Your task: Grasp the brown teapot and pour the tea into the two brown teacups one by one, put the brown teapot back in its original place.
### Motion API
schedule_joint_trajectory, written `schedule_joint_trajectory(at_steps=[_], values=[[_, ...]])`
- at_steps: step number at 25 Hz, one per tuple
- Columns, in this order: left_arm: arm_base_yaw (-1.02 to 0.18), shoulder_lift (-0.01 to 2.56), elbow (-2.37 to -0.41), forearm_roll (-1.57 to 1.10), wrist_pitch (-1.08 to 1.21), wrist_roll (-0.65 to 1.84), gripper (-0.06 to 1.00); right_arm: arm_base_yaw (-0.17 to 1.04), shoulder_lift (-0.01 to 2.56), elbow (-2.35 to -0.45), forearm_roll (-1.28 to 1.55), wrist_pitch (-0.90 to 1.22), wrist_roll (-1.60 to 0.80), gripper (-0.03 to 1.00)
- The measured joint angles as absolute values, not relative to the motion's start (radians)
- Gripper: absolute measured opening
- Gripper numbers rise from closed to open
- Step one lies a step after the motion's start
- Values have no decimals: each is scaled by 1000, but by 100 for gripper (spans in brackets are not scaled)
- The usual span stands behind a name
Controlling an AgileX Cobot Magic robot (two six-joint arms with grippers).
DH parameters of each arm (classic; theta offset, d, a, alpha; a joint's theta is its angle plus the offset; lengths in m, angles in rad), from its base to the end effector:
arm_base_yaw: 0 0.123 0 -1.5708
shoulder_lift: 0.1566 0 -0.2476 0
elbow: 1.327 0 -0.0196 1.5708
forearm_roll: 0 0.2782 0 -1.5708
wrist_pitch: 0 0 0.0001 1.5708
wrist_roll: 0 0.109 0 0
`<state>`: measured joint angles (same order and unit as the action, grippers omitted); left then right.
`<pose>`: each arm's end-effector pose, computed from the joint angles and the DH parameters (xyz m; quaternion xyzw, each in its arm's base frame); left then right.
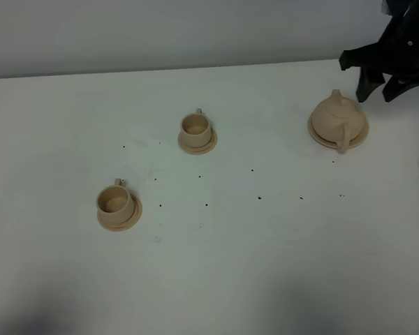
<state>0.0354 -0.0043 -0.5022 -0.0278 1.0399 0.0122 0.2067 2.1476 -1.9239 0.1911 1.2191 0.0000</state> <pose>0.0732 0.0000 0.2853 -0.0094 0.8459 -0.0012 0.5333 0.4535 0.1150 0.1838 -0.0792 0.9868 0.1031 0.0968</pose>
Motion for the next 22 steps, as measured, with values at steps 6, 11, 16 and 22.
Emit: schedule_joint_trajectory(at_steps=[6, 11, 16, 22], values=[[35, -4, -502, -28, 1040, 12, 30, 243, 2149, -1916, 209, 1220, 56, 41], [35, -4, -502, -28, 1040, 12, 30, 242, 2183, -1916, 194, 1220, 80, 40], [35, -4, -502, -28, 1040, 12, 30, 242, 2244, -1914, 203, 1220, 81, 40], [35, -4, -502, -28, 1040, 12, 30, 242, 2243, -1914, 202, 1219, 79, 40]])
